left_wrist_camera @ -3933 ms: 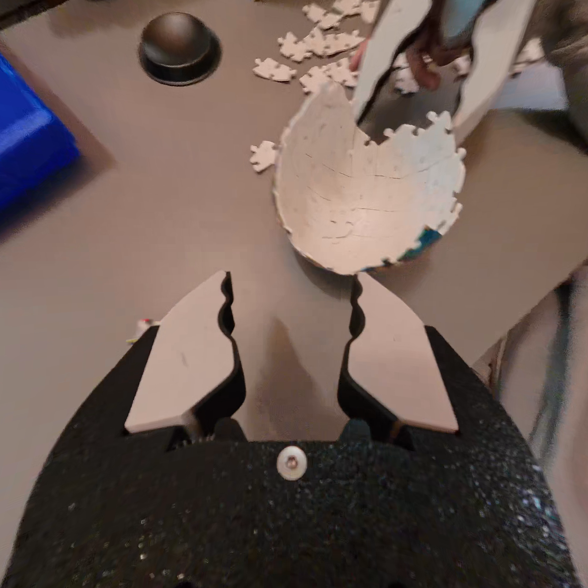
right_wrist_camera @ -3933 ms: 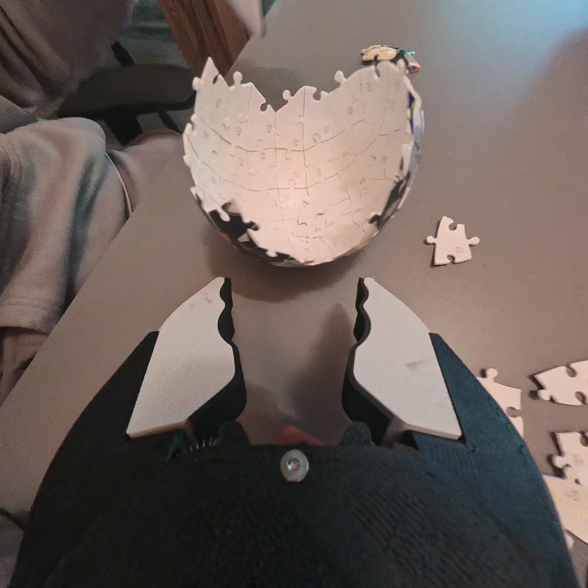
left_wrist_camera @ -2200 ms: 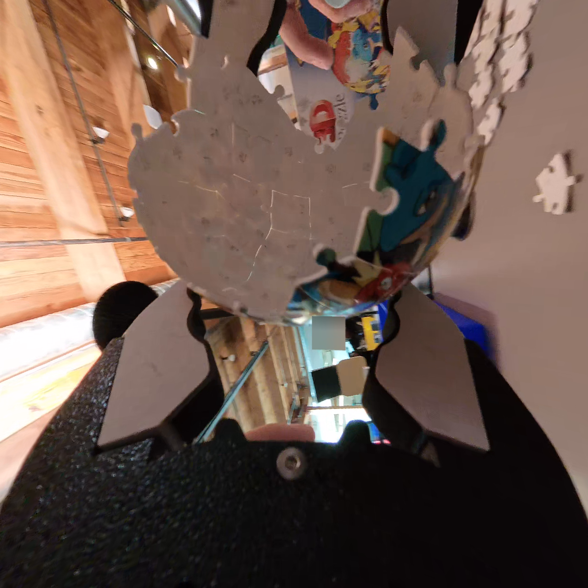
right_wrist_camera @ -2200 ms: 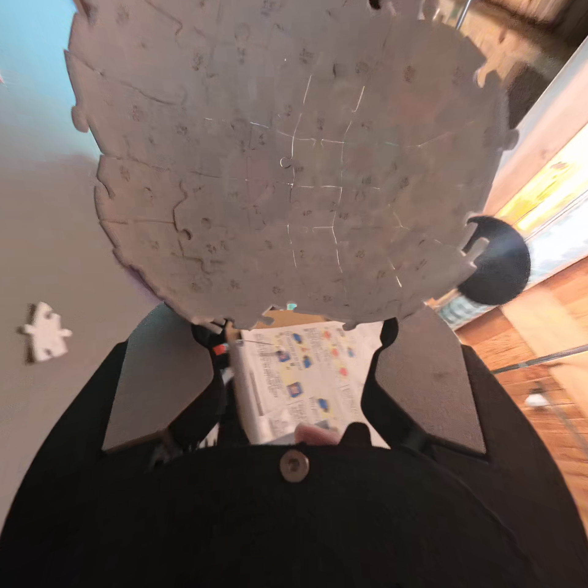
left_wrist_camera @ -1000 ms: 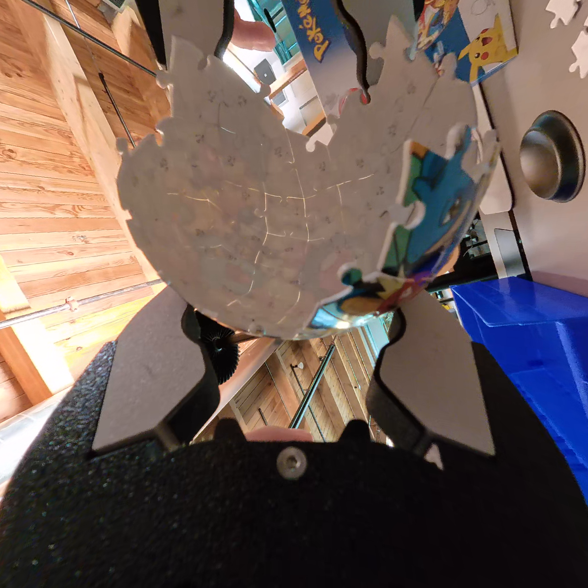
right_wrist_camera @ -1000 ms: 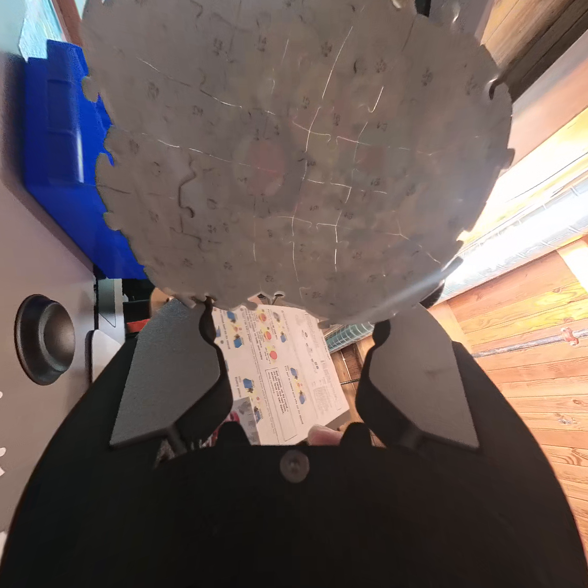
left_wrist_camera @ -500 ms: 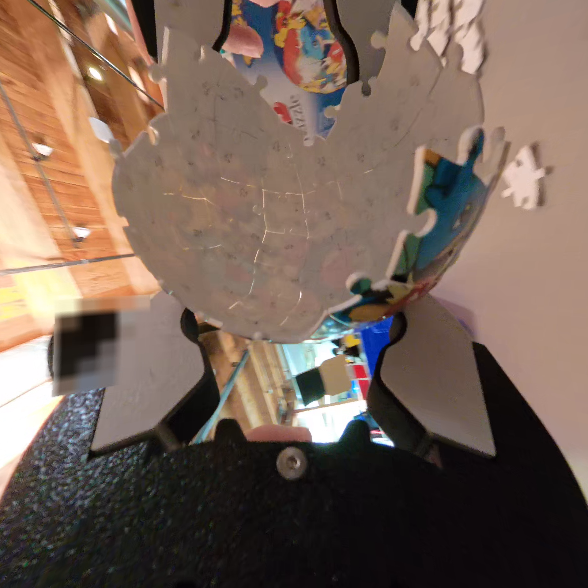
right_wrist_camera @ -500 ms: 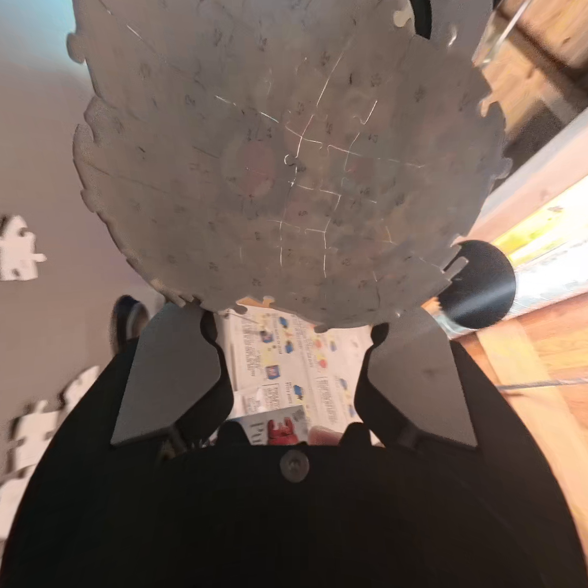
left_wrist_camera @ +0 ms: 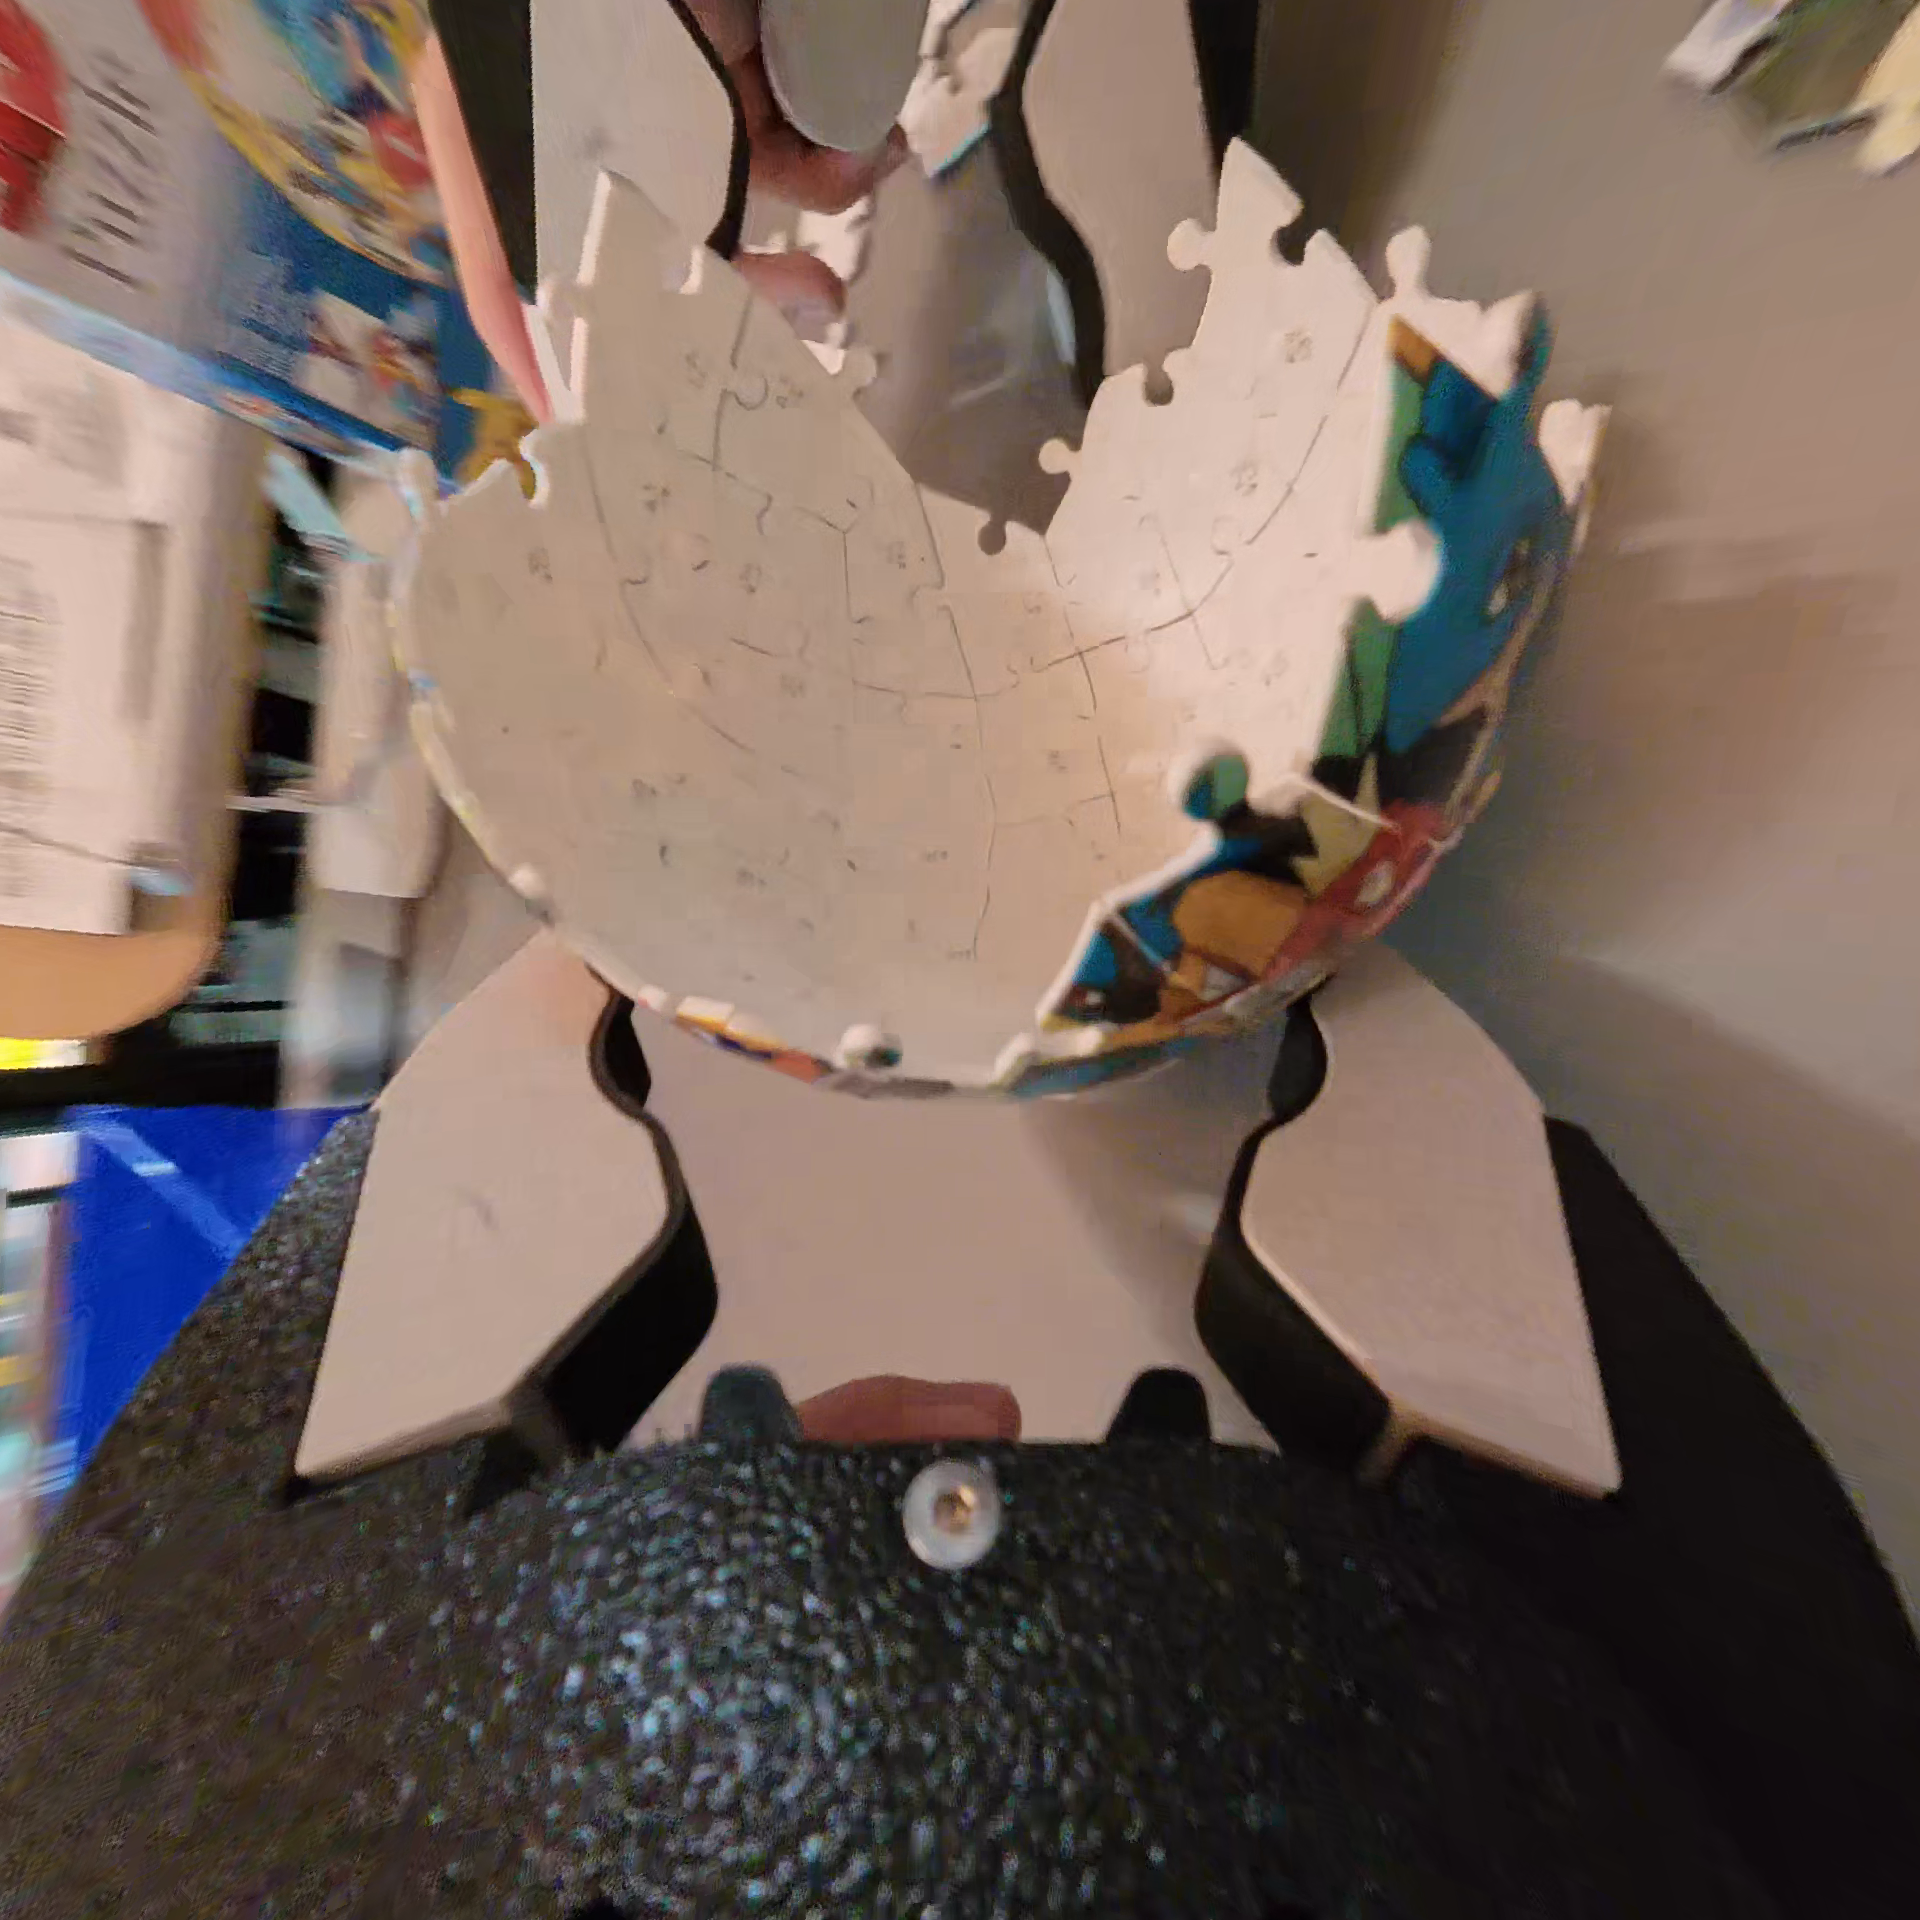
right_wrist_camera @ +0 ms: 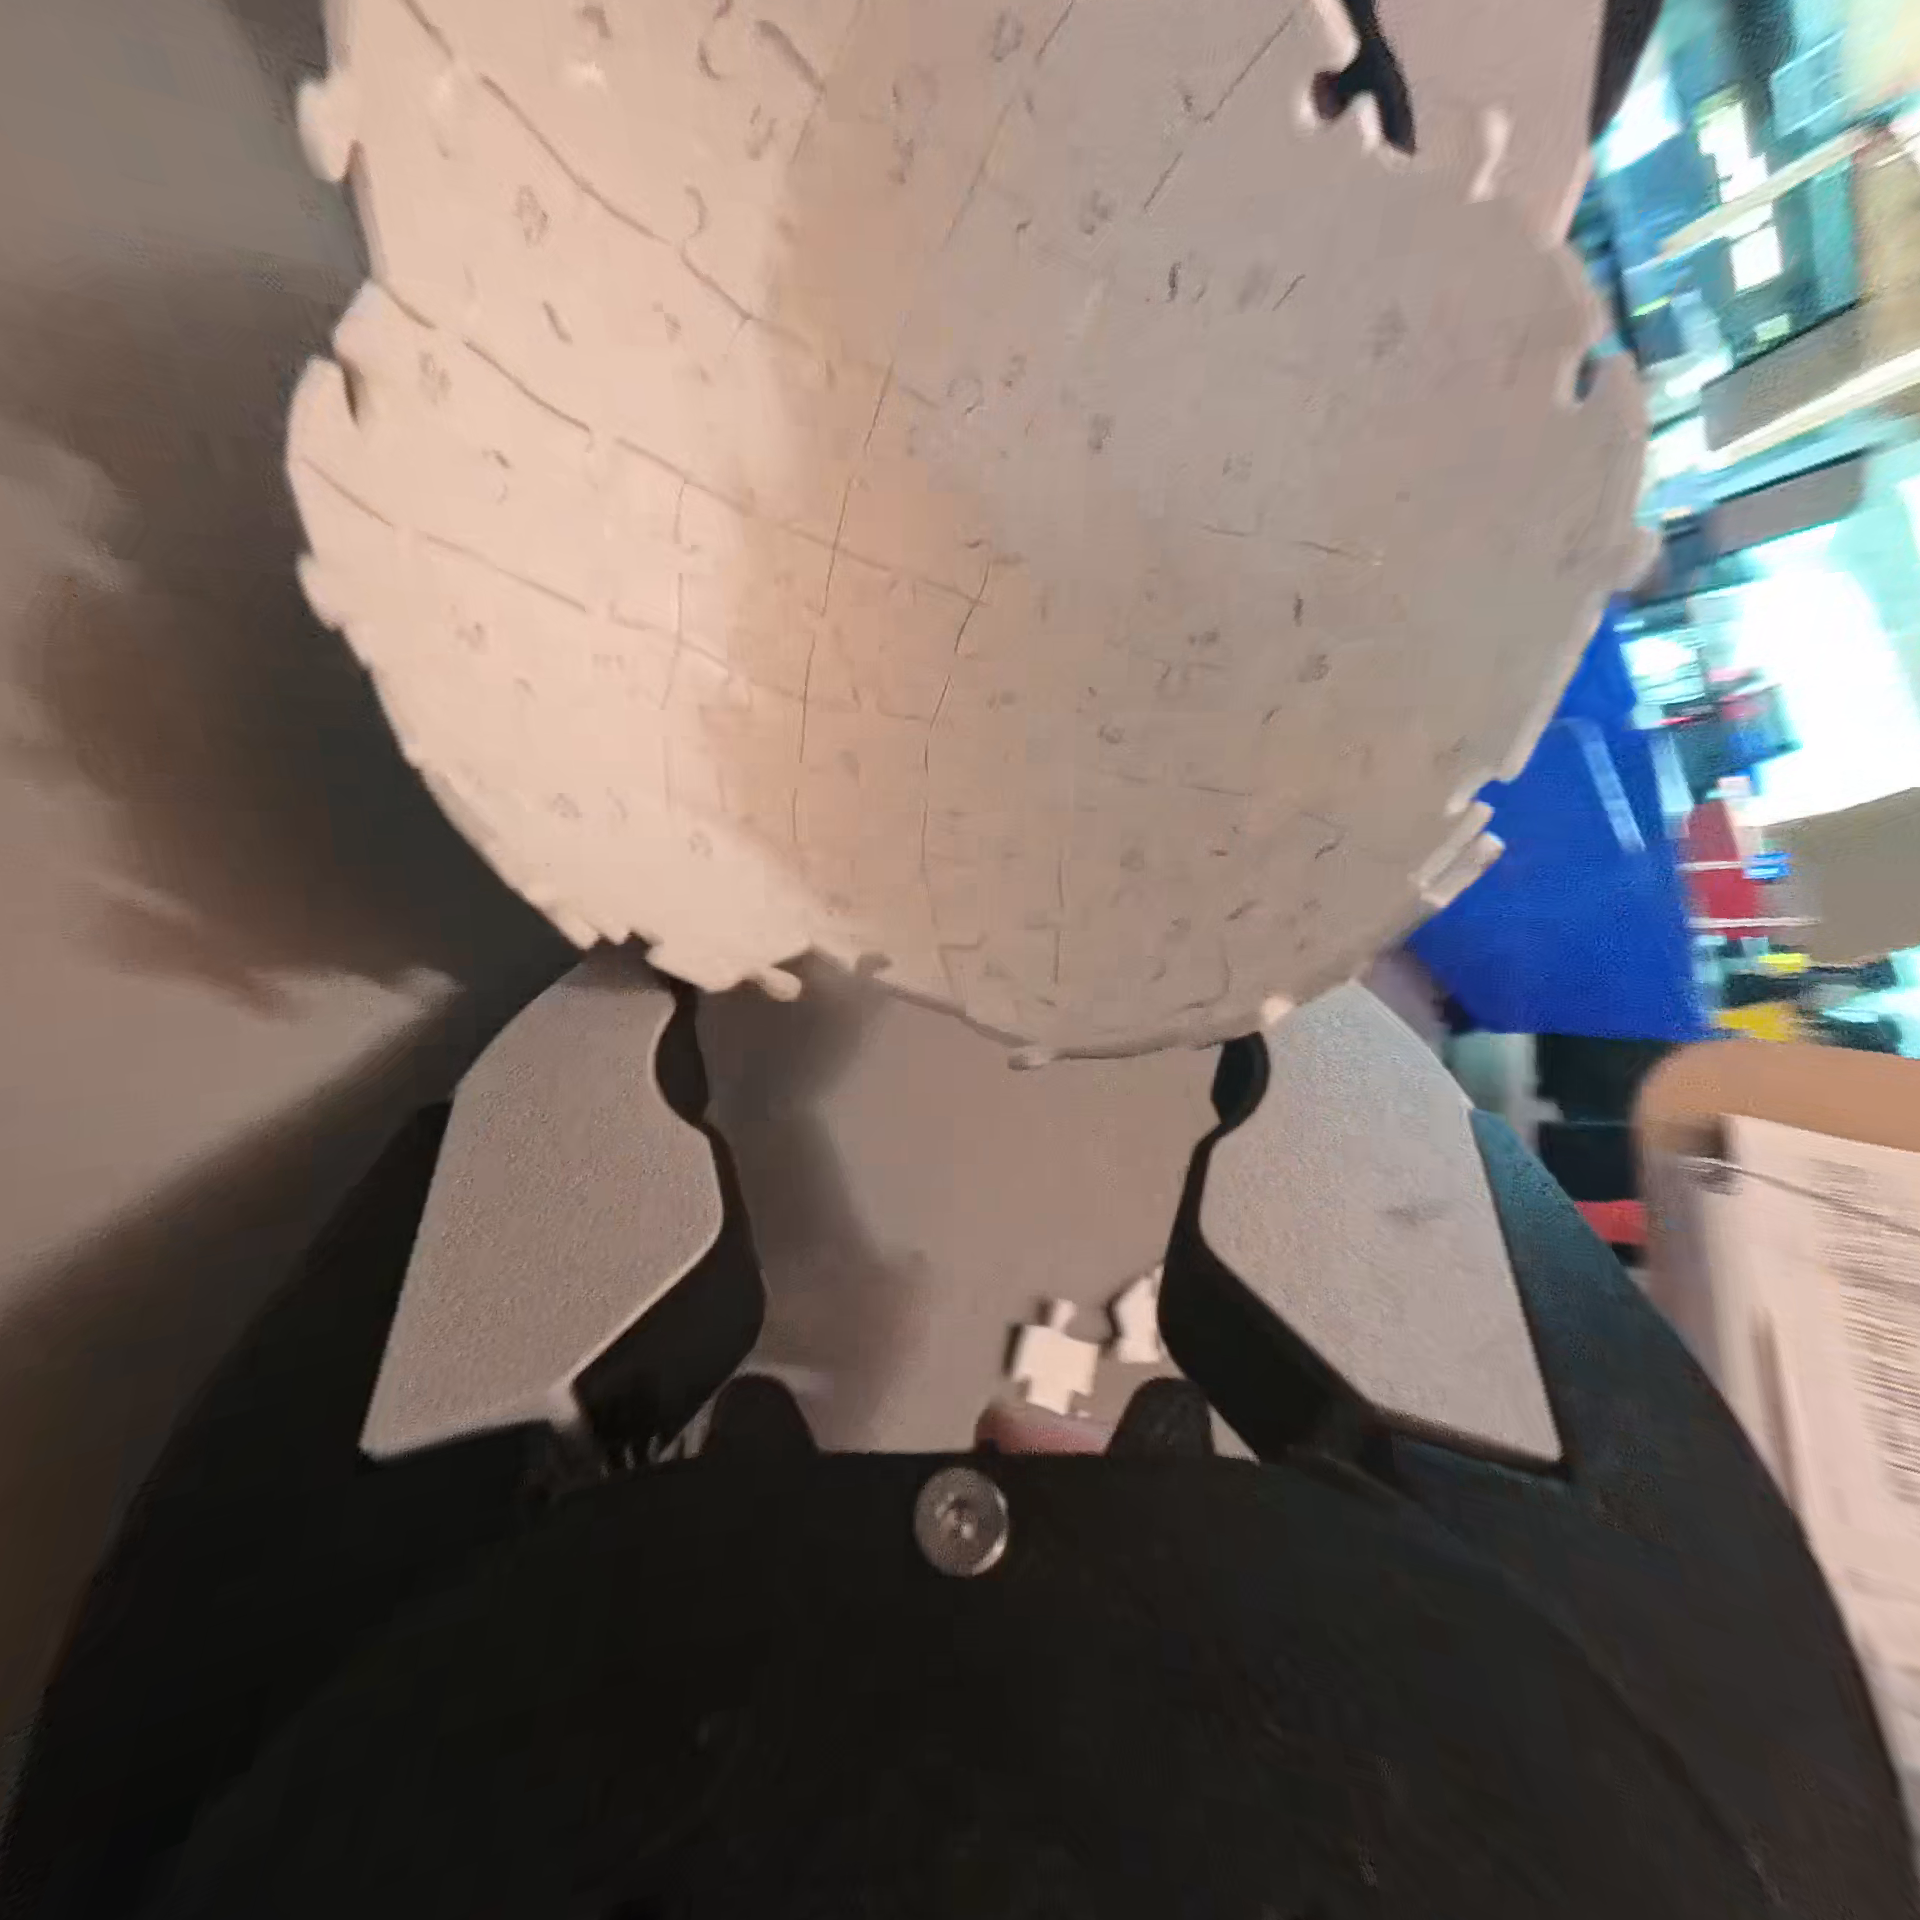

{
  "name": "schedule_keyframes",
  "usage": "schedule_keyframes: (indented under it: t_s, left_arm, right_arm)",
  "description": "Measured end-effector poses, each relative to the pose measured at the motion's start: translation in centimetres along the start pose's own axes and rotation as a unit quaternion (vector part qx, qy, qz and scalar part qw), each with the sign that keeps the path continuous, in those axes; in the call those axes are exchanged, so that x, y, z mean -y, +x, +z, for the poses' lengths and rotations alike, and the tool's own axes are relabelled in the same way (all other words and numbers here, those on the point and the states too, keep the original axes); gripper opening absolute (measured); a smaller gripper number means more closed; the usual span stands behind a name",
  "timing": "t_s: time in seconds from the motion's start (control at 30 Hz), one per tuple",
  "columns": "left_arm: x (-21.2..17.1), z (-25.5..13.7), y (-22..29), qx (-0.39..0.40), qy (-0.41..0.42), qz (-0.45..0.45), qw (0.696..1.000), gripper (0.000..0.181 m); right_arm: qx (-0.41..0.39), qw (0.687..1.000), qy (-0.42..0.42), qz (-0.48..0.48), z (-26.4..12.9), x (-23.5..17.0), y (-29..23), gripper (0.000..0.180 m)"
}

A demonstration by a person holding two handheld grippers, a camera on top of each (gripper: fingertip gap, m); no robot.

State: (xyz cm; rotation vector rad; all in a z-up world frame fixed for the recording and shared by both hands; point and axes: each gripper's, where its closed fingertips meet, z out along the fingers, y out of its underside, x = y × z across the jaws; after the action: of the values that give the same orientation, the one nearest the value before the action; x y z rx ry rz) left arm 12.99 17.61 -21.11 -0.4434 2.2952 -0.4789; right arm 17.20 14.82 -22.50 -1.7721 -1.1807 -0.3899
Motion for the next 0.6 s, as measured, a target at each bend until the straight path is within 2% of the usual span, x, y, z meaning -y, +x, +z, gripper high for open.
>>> schedule_keyframes:
  t_s: [0.07, 0.13, 0.2, 0.33, 0.47, 0.6]
  left_arm:
    - [-0.1, 0.1, 1.2, -0.053, 0.008, -0.050, 0.997, 0.117]
    - [-0.4, 0.1, 1.9, -0.088, 0.008, -0.084, 0.993, 0.115]
    - [-0.8, 0.1, 2.6, -0.121, 0.002, -0.108, 0.987, 0.111]
    - [-1.3, -0.1, 3.4, -0.169, -0.013, -0.156, 0.973, 0.103]
    - [-1.6, -0.2, 3.3, -0.169, -0.031, -0.157, 0.973, 0.102]
    - [-2.2, -0.2, 2.8, -0.148, -0.046, -0.153, 0.976, 0.101]
  right_arm:
    - [0.030, 0.999, 0.006, 0.026, 0.1, 0.0, -0.8, 0.084]
    - [0.059, 0.996, 0.017, 0.057, 0.0, 0.3, -1.5, 0.086]
    - [0.084, 0.993, 0.019, 0.081, 0.0, 0.3, -2.0, 0.080]
    - [0.097, 0.989, 0.013, 0.107, -0.3, -0.3, -2.0, 0.085]
    - [0.103, 0.985, 0.011, 0.138, -0.4, -0.7, -2.0, 0.083]
    - [0.126, 0.977, -0.037, 0.169, -1.5, -2.1, -2.5, 0.082]
